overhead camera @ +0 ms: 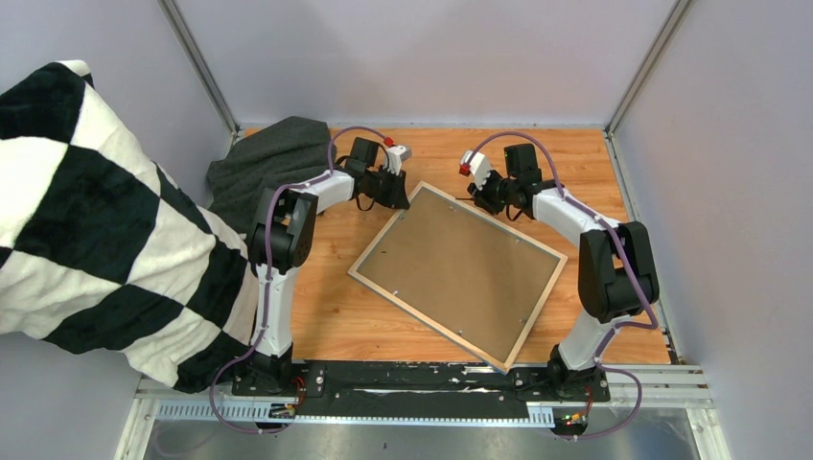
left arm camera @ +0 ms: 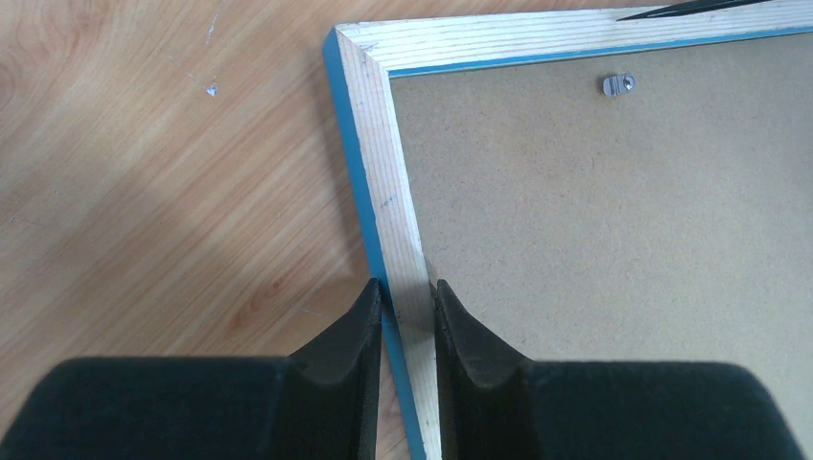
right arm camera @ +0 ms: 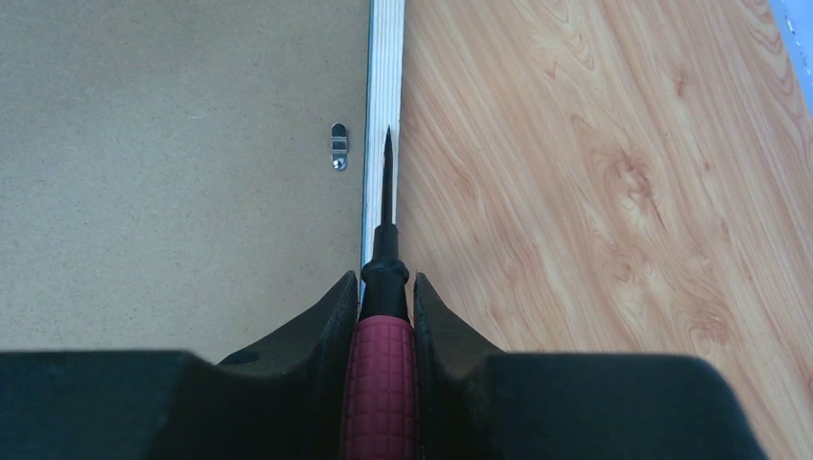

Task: Take the photo out of the frame
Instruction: Release the photo frame item from the photo frame.

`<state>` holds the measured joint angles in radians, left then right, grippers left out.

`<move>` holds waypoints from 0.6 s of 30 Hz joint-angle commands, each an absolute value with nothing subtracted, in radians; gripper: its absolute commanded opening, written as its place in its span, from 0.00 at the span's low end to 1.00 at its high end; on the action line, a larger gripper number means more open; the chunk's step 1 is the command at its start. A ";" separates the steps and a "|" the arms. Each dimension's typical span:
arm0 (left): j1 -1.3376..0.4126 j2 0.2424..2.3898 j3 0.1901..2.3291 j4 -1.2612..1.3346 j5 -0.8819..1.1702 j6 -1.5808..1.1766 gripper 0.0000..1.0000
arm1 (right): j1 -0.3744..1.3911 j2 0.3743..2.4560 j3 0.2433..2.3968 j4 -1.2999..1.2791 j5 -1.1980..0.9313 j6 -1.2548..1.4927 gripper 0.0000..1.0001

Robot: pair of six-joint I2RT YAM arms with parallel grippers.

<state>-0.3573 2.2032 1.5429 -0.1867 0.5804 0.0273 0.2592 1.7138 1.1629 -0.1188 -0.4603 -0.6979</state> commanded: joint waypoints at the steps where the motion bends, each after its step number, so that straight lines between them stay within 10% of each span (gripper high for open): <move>1: -0.385 2.286 1.504 -0.333 0.599 0.050 0.00 | 0.265 1.714 1.160 -0.112 -0.440 -0.684 0.00; 18: -0.385 2.286 1.505 -0.333 0.600 0.051 0.00 | 0.266 1.720 1.149 -0.138 -0.501 -0.694 0.00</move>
